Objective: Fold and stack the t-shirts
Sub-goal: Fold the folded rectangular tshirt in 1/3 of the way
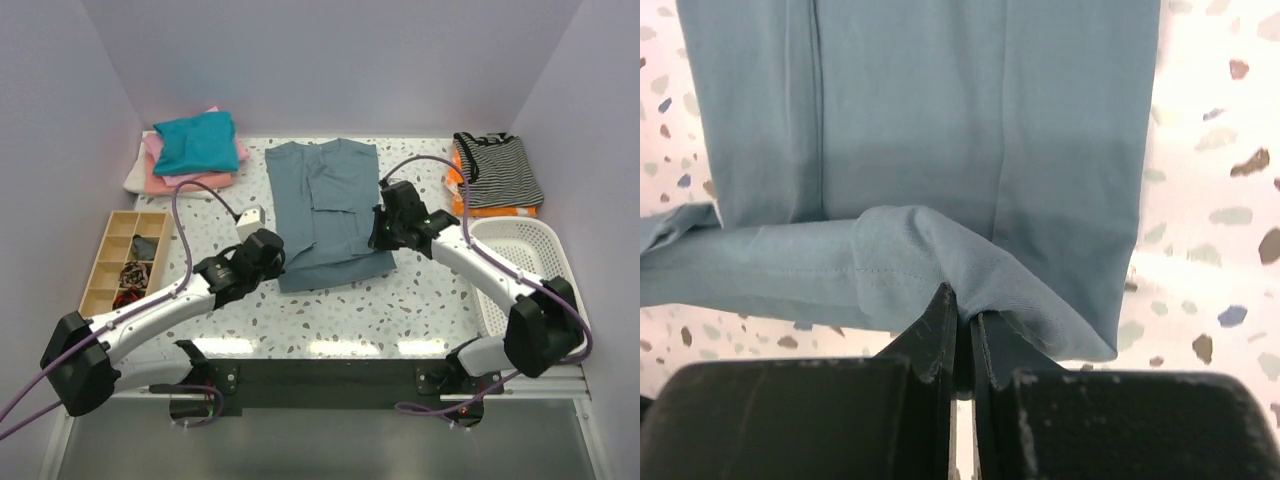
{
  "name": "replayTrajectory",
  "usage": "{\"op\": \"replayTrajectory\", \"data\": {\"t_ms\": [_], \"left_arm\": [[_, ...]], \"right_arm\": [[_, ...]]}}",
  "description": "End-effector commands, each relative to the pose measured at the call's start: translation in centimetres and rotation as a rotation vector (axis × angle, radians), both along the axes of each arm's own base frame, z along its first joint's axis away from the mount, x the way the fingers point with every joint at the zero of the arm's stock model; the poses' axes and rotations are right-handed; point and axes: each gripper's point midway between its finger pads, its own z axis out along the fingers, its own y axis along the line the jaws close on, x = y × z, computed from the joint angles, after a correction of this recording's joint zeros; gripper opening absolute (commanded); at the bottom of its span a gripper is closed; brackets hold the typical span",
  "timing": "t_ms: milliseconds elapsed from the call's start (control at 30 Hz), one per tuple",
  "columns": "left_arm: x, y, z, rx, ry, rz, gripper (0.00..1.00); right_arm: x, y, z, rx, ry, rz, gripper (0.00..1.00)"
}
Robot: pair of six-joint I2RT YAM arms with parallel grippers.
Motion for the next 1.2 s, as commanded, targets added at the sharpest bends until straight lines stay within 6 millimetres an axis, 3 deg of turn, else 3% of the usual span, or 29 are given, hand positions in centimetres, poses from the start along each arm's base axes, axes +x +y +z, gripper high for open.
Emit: {"op": "replayTrajectory", "data": {"t_ms": [0,133,167,200,300,533,667,700,733,800,900,1000,1067,1167], "left_arm": [[5.3,-1.0,2.1,0.007,-0.107,-0.04,0.0],[8.4,-1.9,1.3,0.025,-0.099,-0.074,0.0],[9.0,-1.9,0.1,0.034,-0.071,-0.077,0.0],[9.6,-2.2,0.0,0.025,-0.079,-0.083,0.0],[11.3,-2.6,-0.9,0.025,-0.062,-0.098,0.0],[14.5,-1.7,-2.6,0.032,-0.036,-0.084,0.0],[15.5,-1.2,-4.0,0.057,-0.018,-0.078,0.01],[15.6,-0.9,-4.1,0.065,-0.012,-0.068,0.24],[15.9,-0.2,-4.4,0.086,-0.01,-0.045,0.33],[15.9,0.6,-4.4,0.097,-0.012,-0.019,0.51],[16.3,2.2,-2.9,0.13,-0.051,0.037,0.57],[16.3,2.7,-0.5,0.137,-0.099,0.04,0.58],[16.0,1.3,1.1,0.076,-0.127,-0.024,0.58],[14.8,-1.4,1.6,-0.028,-0.121,-0.149,0.57]], "right_arm": [[4.3,0.9,0.4,-0.034,-0.061,0.005,0.0],[6.8,1.0,-1.1,-0.053,-0.033,-0.008,0.0],[7.4,1.2,-0.9,-0.04,-0.032,-0.008,0.0],[7.7,1.2,-2.0,-0.048,-0.009,-0.007,0.0],[9.4,0.9,-2.2,-0.041,-0.008,-0.025,0.0],[12.7,-0.9,-4.3,-0.048,0.027,-0.057,0.0],[14.4,-0.6,-5.2,-0.028,0.02,-0.025,0.25],[15.0,-1.0,-4.9,-0.036,0.001,-0.033,0.34],[15.9,-1.3,-4.3,-0.049,-0.033,-0.042,0.51],[16.8,-2.4,-2.7,-0.073,-0.09,-0.066,0.56],[17.6,-3.5,0.6,-0.089,-0.182,-0.091,0.6],[16.7,-2.7,1.9,-0.044,-0.184,-0.049,0.61],[15.7,-2.2,1.7,-0.013,-0.142,-0.038,0.61],[13.7,-0.3,0.8,0.095,-0.059,0.005,0.6]]}}
